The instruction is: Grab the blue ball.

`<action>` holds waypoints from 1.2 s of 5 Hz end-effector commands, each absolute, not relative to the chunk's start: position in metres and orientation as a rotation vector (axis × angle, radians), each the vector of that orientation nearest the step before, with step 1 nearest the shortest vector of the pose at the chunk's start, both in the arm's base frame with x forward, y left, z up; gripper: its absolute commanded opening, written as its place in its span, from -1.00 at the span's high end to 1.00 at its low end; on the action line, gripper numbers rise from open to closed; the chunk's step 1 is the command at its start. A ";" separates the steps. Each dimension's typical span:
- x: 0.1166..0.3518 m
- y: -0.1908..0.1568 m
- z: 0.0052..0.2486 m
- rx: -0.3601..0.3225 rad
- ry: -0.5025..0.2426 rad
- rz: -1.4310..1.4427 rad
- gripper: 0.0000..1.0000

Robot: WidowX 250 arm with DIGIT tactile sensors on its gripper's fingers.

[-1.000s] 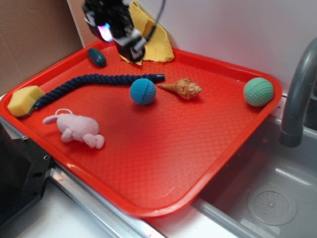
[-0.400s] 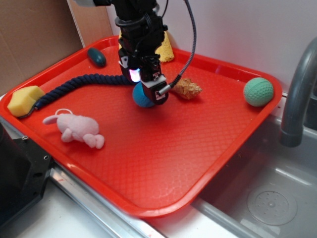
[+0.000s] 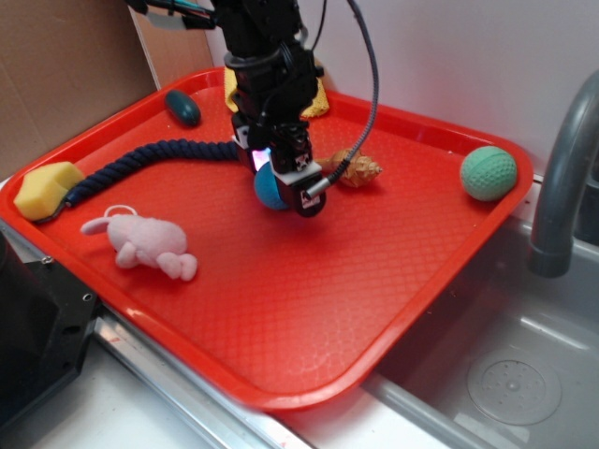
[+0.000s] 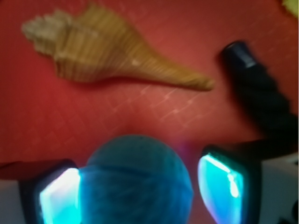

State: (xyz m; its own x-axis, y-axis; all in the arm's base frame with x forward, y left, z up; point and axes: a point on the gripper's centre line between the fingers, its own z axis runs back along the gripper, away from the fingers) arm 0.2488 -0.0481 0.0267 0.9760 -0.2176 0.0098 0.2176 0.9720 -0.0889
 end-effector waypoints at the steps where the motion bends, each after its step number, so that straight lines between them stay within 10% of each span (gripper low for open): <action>1: 0.250 -0.063 0.023 -0.053 -0.002 -0.253 -0.93; 2: 0.245 -0.063 0.029 -0.048 -0.026 -0.236 1.00; 6: 0.174 0.006 0.193 0.053 -0.151 0.168 1.00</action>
State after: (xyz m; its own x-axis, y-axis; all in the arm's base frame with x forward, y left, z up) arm 0.1742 0.0102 0.1811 0.9842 0.1415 0.1066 -0.1467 0.9882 0.0433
